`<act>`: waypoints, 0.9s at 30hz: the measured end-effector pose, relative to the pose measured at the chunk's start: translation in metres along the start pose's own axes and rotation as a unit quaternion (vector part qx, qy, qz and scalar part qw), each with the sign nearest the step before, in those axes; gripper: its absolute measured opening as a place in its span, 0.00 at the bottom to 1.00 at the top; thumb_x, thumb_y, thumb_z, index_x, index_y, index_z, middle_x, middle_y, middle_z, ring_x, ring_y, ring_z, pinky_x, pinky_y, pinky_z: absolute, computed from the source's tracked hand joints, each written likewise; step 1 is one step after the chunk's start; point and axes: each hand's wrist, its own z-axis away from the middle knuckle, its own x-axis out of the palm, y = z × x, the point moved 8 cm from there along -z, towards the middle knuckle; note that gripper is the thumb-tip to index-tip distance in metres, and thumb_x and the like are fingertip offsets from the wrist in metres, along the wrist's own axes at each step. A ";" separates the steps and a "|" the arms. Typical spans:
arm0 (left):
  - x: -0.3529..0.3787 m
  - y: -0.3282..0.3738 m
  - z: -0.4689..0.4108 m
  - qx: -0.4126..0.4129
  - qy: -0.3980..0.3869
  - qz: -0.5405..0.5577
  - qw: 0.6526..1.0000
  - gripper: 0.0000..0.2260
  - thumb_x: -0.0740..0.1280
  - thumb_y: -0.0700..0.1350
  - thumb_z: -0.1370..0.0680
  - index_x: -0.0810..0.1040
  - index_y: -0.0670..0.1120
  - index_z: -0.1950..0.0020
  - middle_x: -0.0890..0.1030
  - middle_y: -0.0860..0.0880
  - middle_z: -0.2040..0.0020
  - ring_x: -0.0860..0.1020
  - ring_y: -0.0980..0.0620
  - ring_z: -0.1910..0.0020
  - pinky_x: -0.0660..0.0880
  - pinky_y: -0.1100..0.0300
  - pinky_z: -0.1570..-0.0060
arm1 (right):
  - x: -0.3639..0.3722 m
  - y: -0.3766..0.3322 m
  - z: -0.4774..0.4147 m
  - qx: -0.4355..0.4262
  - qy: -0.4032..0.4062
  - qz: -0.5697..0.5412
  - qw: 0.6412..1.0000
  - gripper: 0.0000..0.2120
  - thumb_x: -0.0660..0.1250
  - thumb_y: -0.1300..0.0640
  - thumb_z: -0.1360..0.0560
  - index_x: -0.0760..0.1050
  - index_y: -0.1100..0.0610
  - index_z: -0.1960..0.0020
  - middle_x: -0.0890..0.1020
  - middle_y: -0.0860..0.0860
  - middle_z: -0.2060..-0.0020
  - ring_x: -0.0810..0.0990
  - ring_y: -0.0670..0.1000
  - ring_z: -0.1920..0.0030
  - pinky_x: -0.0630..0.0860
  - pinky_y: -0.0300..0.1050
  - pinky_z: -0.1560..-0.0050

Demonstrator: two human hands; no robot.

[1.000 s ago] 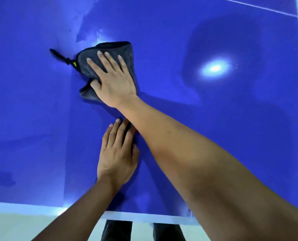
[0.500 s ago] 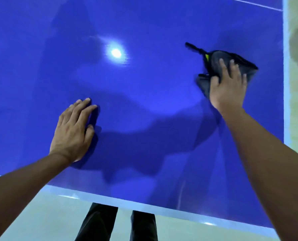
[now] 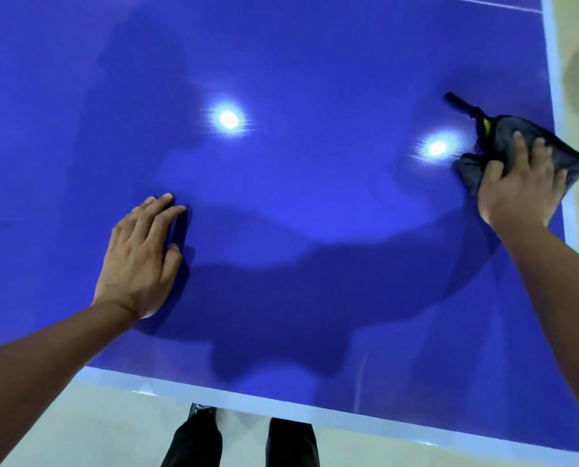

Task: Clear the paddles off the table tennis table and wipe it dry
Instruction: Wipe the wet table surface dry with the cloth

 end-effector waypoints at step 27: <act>-0.025 -0.054 0.134 -0.008 0.017 0.031 0.999 0.21 0.58 0.45 0.21 0.73 0.42 0.29 0.70 0.40 0.26 0.67 0.38 0.26 0.63 0.41 0.27 | 0.085 -0.512 0.323 -0.385 -0.082 -0.003 0.919 0.30 0.51 0.44 0.18 0.54 0.46 0.17 0.54 0.51 0.18 0.50 0.51 0.18 0.43 0.56 0.19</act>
